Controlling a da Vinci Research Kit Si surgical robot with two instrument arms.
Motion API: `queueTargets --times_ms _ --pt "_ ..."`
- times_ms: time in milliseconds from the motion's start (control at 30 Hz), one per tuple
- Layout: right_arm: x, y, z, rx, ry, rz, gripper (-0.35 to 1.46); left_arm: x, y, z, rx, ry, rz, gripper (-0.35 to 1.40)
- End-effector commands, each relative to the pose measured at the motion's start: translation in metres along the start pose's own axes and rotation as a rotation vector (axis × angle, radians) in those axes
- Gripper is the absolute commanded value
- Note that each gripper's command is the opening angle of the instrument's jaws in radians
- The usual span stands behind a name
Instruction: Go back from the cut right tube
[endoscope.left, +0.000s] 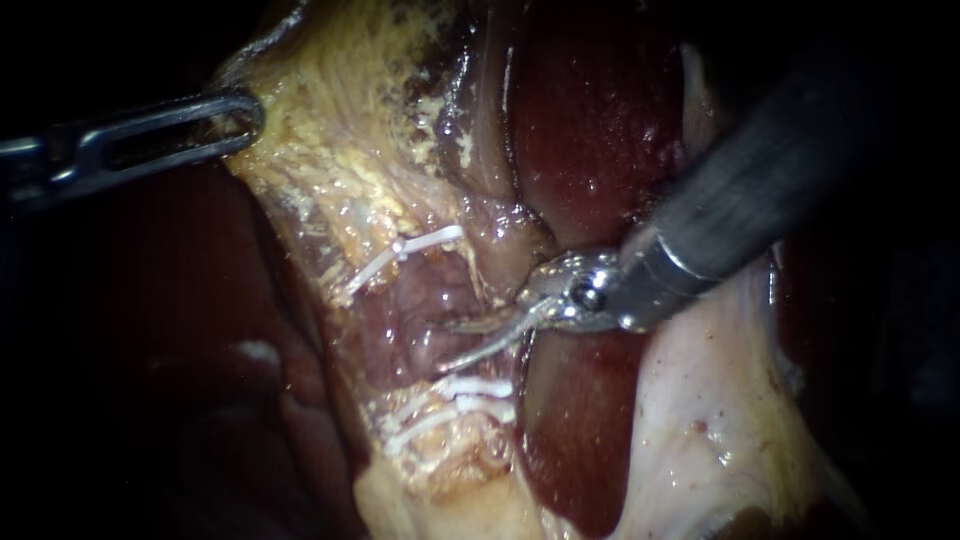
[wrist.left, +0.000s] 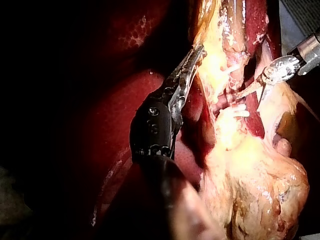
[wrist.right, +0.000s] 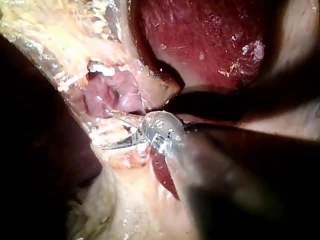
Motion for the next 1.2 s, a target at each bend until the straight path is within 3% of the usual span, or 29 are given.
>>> queueTargets --times_ms 33,267,500,700,833,967,1200 --pt "-0.0002 -0.0003 -0.0004 -0.025 0.002 -0.048 1.43 0.0001 0.0000 0.0001 0.000 0.000 0.001 -0.35" --pt "-0.0012 -0.0013 -0.0037 -0.117 0.011 -0.210 1.45 0.0003 0.0000 0.0001 -0.001 -0.001 0.001 -0.35" --pt "0.0002 -0.0015 -0.0079 -0.180 -0.001 -0.379 1.45 0.0006 -0.0002 0.0004 -0.004 -0.003 0.002 -0.35" --pt "0.0012 -0.0014 -0.0109 -0.244 0.001 -0.411 1.45 0.0010 -0.0007 0.0014 -0.005 -0.006 0.002 -0.35" --pt "0.0011 -0.0016 -0.0115 -0.224 0.008 -0.400 1.45 0.0017 -0.0009 0.0022 -0.001 -0.007 0.005 -0.35" --pt "0.0010 -0.0017 -0.0116 -0.222 0.008 -0.401 1.45 0.0034 -0.0011 0.0045 0.018 -0.010 0.012 -0.35" --pt "0.0010 -0.0020 -0.0117 -0.221 0.009 -0.402 1.43 0.0073 -0.0014 0.0110 0.029 0.040 0.031 -0.35"
